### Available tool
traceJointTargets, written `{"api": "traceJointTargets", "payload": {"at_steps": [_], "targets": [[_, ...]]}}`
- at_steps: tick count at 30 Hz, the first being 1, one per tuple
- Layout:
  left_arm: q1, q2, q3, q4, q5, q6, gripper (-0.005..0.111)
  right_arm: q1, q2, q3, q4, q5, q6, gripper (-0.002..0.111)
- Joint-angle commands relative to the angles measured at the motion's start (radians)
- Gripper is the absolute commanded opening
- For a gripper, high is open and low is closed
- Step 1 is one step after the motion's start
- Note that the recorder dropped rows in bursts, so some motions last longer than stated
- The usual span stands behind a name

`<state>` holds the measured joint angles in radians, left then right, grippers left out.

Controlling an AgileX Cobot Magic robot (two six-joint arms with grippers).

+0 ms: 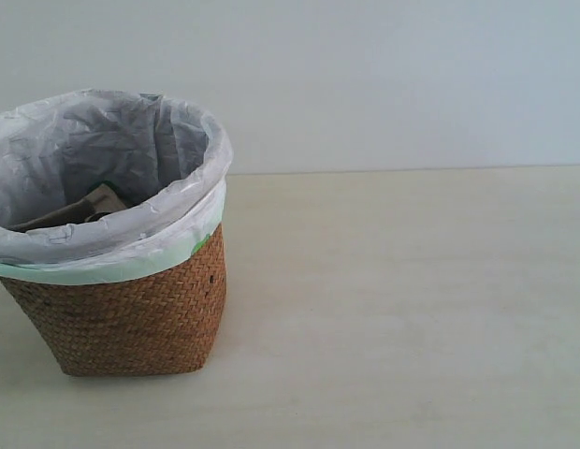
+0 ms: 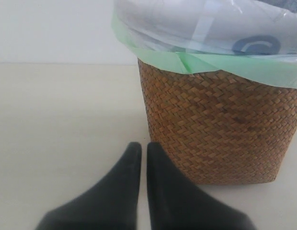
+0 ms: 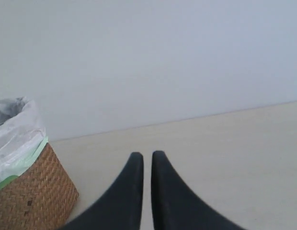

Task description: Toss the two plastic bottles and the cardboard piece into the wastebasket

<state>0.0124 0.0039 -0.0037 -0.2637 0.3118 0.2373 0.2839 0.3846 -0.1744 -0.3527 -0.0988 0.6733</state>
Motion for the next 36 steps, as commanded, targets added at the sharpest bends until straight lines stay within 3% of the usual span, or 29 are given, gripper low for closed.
{"api": "traceJointTargets", "payload": {"at_steps": [1,10,23,31,36], "targets": [[0.004,-0.004,0.004,-0.001,0.001,0.003,0.004,-0.017,-0.145,0.08,-0.002,-0.017,0.004,0.002],[0.004,-0.004,0.004,-0.001,0.001,0.003,0.004,-0.013,-0.353,0.174,-0.002,-0.015,-0.022,0.002],[0.004,-0.004,0.004,-0.001,0.001,0.003,0.004,-0.013,-0.385,0.174,-0.007,0.342,-0.167,0.002],[0.004,-0.004,0.004,-0.001,0.001,0.003,0.004,-0.013,-0.385,0.174,0.044,0.437,-0.166,0.002],[0.004,-0.004,0.004,-0.001,0.001,0.003,0.004,-0.013,-0.385,0.174,0.328,0.421,-0.518,0.002]]}}
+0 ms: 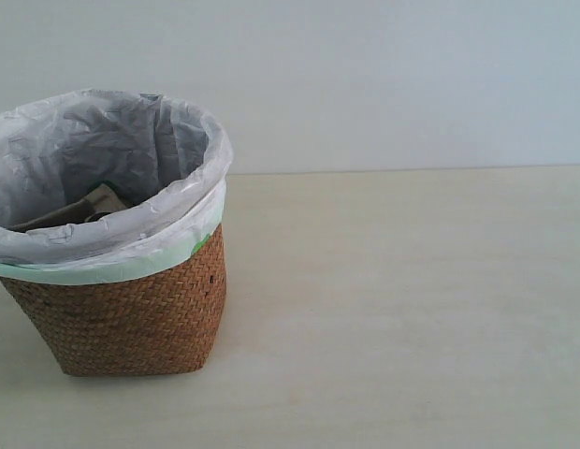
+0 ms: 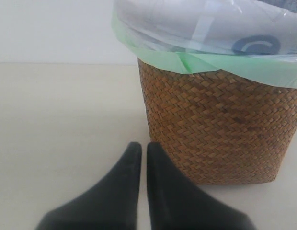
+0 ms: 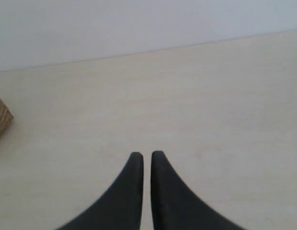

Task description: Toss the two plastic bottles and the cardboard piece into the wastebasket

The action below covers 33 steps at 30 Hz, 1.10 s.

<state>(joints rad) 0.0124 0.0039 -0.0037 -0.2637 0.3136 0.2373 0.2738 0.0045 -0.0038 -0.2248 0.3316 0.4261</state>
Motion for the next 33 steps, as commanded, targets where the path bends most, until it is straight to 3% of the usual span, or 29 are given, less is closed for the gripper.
{"api": "traceJointTargets", "payload": {"at_steps": [1,4,33], "targets": [[0.004,-0.004,0.004,-0.001,0.0,0.003,0.004,-0.003,-0.005,0.004,0.258,-0.01,-0.355,0.002],[0.004,-0.004,0.004,-0.001,0.0,0.003,0.004,-0.003,-0.005,0.004,0.332,-0.008,-0.431,0.002],[0.004,-0.004,0.004,-0.001,0.0,0.003,0.004,-0.003,-0.005,0.004,0.331,0.018,-0.381,0.002]]}}
